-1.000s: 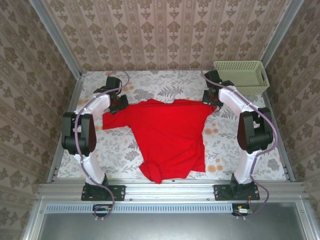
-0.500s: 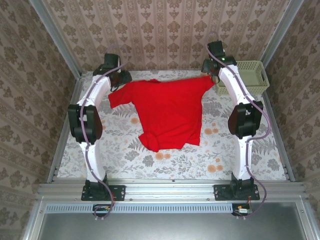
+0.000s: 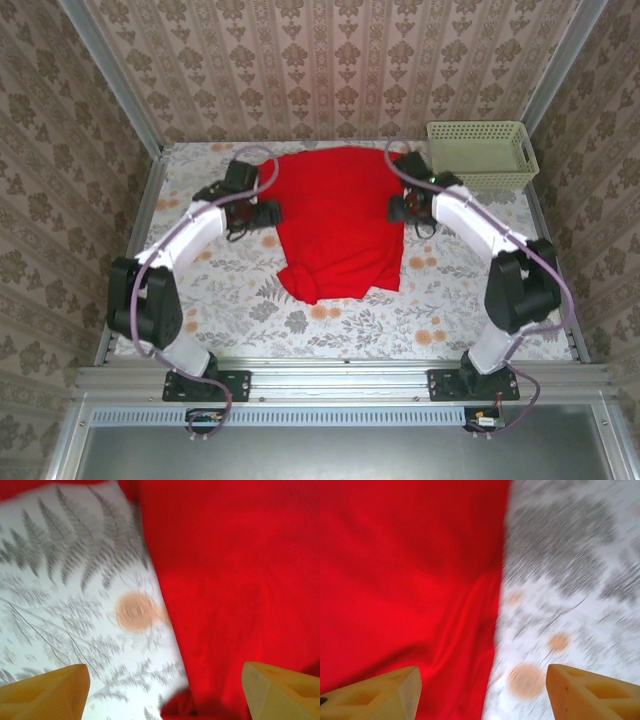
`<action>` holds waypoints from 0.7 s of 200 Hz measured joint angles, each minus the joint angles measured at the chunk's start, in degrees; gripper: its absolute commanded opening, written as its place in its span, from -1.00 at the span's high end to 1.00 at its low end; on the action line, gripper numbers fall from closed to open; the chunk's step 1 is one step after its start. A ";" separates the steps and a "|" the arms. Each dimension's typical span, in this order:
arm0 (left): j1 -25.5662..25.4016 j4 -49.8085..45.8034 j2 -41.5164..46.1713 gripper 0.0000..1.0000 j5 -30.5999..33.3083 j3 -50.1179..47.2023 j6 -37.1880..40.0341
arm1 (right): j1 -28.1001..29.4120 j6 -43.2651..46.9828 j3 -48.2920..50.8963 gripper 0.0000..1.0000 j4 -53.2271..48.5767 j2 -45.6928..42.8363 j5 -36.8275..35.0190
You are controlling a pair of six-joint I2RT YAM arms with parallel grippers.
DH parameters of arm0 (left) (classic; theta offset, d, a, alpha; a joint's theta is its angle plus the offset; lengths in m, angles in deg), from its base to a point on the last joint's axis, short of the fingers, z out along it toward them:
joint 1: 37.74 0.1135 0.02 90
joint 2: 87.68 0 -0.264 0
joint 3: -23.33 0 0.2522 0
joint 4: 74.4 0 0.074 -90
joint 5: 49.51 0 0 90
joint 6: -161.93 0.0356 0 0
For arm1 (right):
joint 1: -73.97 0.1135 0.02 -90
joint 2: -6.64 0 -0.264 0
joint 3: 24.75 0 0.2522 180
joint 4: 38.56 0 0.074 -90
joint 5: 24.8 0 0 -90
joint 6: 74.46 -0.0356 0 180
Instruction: Fold the inside-out t-shirt
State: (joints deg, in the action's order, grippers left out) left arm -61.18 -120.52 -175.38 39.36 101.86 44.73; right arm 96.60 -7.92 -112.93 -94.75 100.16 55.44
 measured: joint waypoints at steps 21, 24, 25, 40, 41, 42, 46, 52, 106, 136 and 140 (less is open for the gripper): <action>-3.37 4.22 3.80 -0.60 -0.42 -9.49 -1.36 | 6.14 -4.11 8.39 -0.27 1.81 -4.61 1.75; -3.85 4.79 4.04 -0.60 -0.50 -10.60 -1.62 | 6.95 -5.03 9.66 -0.26 2.12 -5.11 1.92; -4.04 5.11 4.15 -0.60 -0.48 -11.15 -1.73 | 7.10 -5.18 9.90 -0.26 2.21 -5.20 1.95; -6.03 7.54 4.48 -0.59 -0.61 -15.52 -2.95 | 9.92 -8.79 14.60 -0.23 3.74 -6.43 2.71; -6.12 7.67 4.48 -0.59 -0.63 -15.67 -3.02 | 10.16 -9.09 14.97 -0.22 3.87 -6.45 2.80; -6.21 7.76 4.48 -0.59 -0.66 -15.82 -3.08 | 10.29 -9.29 15.15 -0.22 3.96 -6.47 2.82; -6.73 8.48 4.46 -0.58 -0.79 -16.70 -3.34 | 10.99 -10.32 16.17 -0.21 4.48 -6.49 2.95; -7.34 9.35 4.44 -0.57 -1.05 -17.70 -3.85 | 11.80 -11.61 17.31 -0.19 5.11 -6.47 3.15; -8.85 17.25 3.72 -0.32 -2.80 -20.39 -7.37 | 13.22 -20.31 19.78 0.07 13.00 -3.15 5.57; -8.83 19.21 3.72 -0.12 -2.99 -22.40 -8.55 | 13.97 -21.00 18.84 0.36 14.47 0.39 5.75; -8.83 19.28 3.72 -0.09 -3.02 -22.64 -8.59 | 14.01 -21.35 18.43 0.41 14.43 0.96 5.73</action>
State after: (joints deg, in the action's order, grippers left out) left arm -70.01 -101.24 -171.66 36.35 79.22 36.14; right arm 110.61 -29.28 -94.50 -80.33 101.12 61.17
